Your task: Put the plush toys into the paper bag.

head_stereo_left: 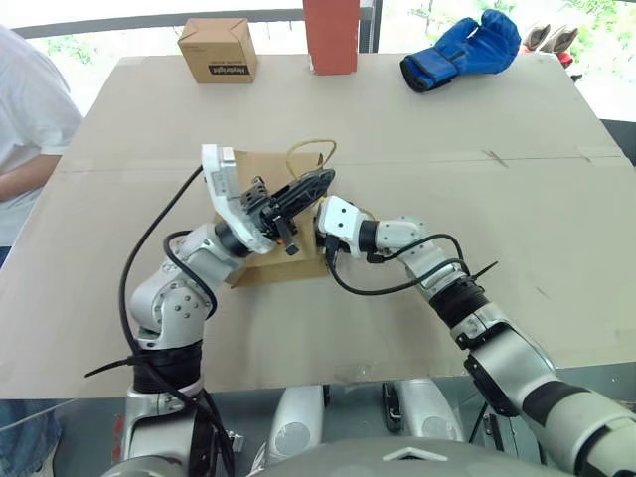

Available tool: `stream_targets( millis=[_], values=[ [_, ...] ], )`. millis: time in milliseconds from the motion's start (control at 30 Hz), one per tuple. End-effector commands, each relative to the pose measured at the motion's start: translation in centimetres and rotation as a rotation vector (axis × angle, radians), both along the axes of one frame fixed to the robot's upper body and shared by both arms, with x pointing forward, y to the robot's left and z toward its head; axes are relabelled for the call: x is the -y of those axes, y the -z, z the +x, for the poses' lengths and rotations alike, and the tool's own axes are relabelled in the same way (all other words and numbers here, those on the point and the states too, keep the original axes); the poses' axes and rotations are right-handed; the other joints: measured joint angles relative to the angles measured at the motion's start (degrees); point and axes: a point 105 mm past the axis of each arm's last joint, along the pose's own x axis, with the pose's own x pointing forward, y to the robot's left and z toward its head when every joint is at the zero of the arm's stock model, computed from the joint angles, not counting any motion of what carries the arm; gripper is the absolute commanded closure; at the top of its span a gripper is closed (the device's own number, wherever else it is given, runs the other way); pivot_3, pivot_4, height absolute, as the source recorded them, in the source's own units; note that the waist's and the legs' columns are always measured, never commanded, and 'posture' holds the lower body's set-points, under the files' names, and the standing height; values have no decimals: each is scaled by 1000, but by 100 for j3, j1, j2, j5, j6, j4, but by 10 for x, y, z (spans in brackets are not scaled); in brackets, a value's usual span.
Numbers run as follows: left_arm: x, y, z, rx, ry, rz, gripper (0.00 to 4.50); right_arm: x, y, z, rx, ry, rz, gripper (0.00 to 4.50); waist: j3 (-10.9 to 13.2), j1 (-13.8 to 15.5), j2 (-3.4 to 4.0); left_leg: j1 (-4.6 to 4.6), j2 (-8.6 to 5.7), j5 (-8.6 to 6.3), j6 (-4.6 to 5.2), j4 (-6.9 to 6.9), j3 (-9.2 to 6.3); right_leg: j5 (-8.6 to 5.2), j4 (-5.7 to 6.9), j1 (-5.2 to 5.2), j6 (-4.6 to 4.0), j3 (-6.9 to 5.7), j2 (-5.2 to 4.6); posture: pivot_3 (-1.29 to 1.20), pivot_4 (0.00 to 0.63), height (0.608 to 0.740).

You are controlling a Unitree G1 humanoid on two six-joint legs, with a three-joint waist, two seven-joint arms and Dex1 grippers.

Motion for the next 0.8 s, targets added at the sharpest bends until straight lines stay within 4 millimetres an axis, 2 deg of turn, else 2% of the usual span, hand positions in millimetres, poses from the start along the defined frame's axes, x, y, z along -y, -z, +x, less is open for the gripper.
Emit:
stream_targets(
  millis=[33,67,100,233,400,500,600,700,800],
  values=[
    [-7,-3,-1,51,-4,32,4500,6,-22,-10,-1,-29,84,1901,1,-6,1,0,0,0,0,0,0,0,0,-1,0,0,0,0,150,740],
    [-9,-2,0,55,-7,41,4500,10,-25,-12,-23,-30,99,1239,1,-6,1,0,0,0,0,0,-1,0,2,-1,0,0,0,0,150,740],
    [-12,-2,1,59,-13,45,4500,17,-30,-14,-30,-20,113,954,1,-5,1,0,1,0,0,0,-2,0,1,-2,0,-1,0,0,150,740],
    [-23,-5,6,84,-30,56,4500,48,-53,-23,-37,70,136,954,2,24,3,-6,0,0,0,-2,-5,-1,-1,-4,-1,-4,-2,0,150,740],
    [-29,-12,6,106,-25,33,4500,74,-61,-29,-84,185,119,954,1,25,2,-3,0,0,0,-2,-1,-1,-2,-4,-1,-1,-5,0,150,740],
    [-30,-13,7,109,-25,32,4500,88,-52,-27,-178,279,96,954,1,29,2,-4,1,0,0,-3,-1,-2,-2,-4,-2,-2,-5,0,150,740],
    [-30,-16,6,120,-15,18,4500,101,-29,-26,-298,370,49,954,0,34,0,-5,-1,0,0,-2,3,-1,-3,-4,-1,2,-8,0,150,740],
    [-32,-29,1,131,25,-40,4500,112,-5,-26,-503,478,59,954,0,38,0,-6,-1,-1,1,-3,0,-2,-4,-4,-2,-1,-8,0,150,740],
    [-41,-38,-2,128,41,-76,4500,120,-3,-27,-626,531,135,954,1,18,1,-9,0,-1,1,-2,2,-1,-2,-9,-1,1,-7,0,150,740]
  ],
)
